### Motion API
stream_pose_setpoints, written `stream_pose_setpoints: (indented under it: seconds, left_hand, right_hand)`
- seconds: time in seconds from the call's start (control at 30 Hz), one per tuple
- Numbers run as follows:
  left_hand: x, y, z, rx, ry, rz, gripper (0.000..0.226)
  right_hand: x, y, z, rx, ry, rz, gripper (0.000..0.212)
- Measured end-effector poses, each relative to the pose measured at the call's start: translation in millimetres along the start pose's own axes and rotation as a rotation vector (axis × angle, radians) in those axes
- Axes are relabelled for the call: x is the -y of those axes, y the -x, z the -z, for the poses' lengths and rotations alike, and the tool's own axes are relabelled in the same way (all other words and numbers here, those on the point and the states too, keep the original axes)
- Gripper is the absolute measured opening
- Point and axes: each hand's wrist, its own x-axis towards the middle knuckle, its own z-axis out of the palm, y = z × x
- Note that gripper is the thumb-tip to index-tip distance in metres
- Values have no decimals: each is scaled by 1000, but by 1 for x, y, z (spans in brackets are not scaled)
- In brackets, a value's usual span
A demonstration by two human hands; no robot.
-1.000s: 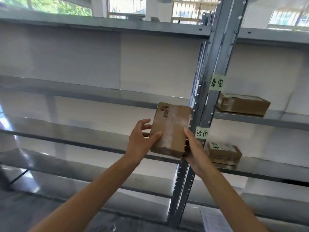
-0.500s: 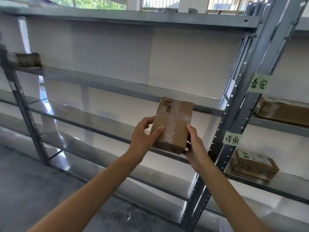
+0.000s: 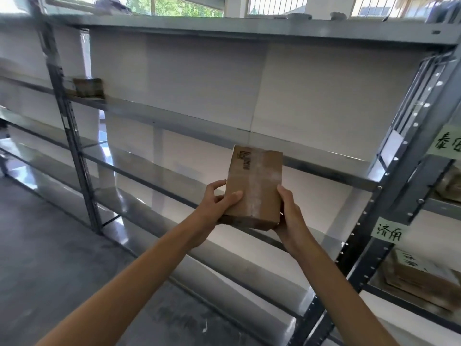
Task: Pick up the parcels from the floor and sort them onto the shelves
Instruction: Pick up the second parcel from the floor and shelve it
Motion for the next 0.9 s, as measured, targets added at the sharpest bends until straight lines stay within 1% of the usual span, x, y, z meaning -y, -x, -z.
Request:
stream_pose_setpoints:
  seconds: [0.13,0.23,0.27,0.33,0.4,0.53,0.63,0.7,0.8,0.9]
  left_hand:
    - [-8,-4,41,15,12,7,83]
    - [-12,-6,76,13,-2,30,92]
    - [-13,-7,88,2,-6,38,93]
    - [-15,-8,113,-19,-15,44,97]
    - [-19,-10,133,-22,-53,29,99]
    - [-25,-10,154,6,-107,-13,85]
    - [-27,-10,162,16,-116,-54,85]
    - [-28,-13,166,17,-108,-69,85]
    - [-32,-18,167,11,-92,-46,86]
    - [-33,-21,165,-10,-19,-44,77]
  right_hand:
    - [-6,-9,-37,14,-15,20,50]
    - [-12,-18,-70,-8,21,51,51]
    - [-15,-22,-82,-43,61,91,50]
    - [-21,-26,-105,-148,165,225,43]
    - [-26,-29,-124,-233,211,350,36]
    - [-30,-31,-150,-314,254,444,28]
    - [-28,-33,-158,-344,268,492,23]
    - [-27,-35,-161,-352,272,506,21]
    - [-23,-39,-162,-395,270,514,27]
    - [-18,-48,-157,-445,250,496,22]
